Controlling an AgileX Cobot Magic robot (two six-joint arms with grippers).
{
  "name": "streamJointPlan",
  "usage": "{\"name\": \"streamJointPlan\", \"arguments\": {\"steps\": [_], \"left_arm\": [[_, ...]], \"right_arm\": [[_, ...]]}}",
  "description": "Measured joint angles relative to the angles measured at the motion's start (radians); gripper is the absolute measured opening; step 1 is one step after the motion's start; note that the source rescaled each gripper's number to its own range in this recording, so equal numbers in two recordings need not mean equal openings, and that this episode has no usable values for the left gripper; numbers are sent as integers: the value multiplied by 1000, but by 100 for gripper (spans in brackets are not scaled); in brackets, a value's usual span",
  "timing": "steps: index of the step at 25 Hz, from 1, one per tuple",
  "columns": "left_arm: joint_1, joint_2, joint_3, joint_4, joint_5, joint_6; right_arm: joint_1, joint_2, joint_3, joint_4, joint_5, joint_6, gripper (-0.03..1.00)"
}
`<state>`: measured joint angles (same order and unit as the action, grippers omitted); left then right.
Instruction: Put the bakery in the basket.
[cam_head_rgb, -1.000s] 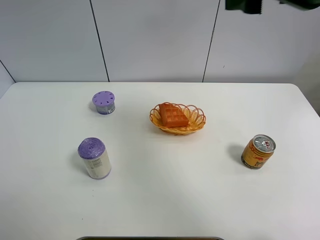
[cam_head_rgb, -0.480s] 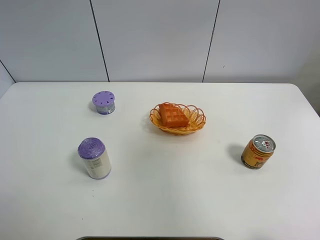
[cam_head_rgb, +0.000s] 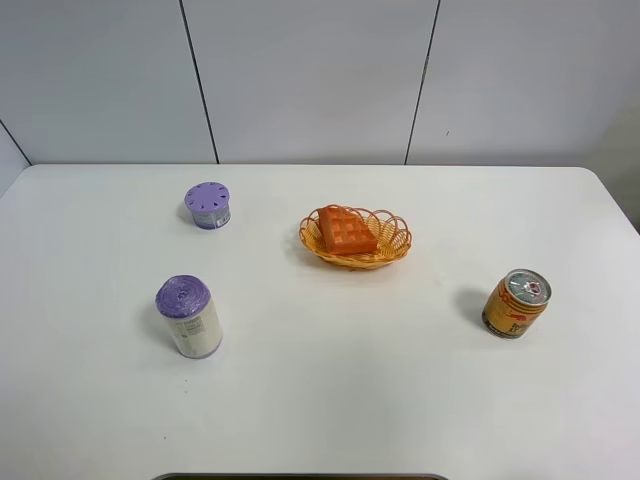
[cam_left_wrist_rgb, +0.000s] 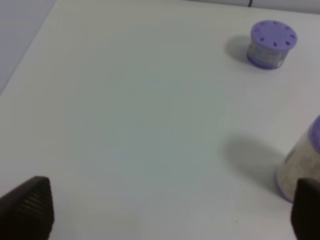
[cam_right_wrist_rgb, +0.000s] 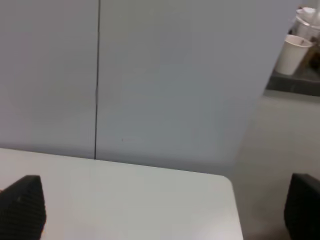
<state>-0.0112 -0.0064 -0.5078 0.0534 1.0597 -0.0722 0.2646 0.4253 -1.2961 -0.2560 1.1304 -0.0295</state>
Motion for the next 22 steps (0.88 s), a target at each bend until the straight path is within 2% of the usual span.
{"name": "streamJointPlan", "arguments": {"steps": [5, 13, 18, 22], "left_arm": [[0, 0, 0, 0, 0, 0], [0, 0, 0, 0, 0, 0], [0, 0, 0, 0, 0, 0], [0, 0, 0, 0, 0, 0]], "right_arm": [[-73, -88, 6, 24, 78, -41, 100], [-189, -193, 35, 130, 93, -78, 100], [-235, -311, 197, 148, 94, -75, 100], [-242, -392, 381, 174, 94, -16, 100]]}}
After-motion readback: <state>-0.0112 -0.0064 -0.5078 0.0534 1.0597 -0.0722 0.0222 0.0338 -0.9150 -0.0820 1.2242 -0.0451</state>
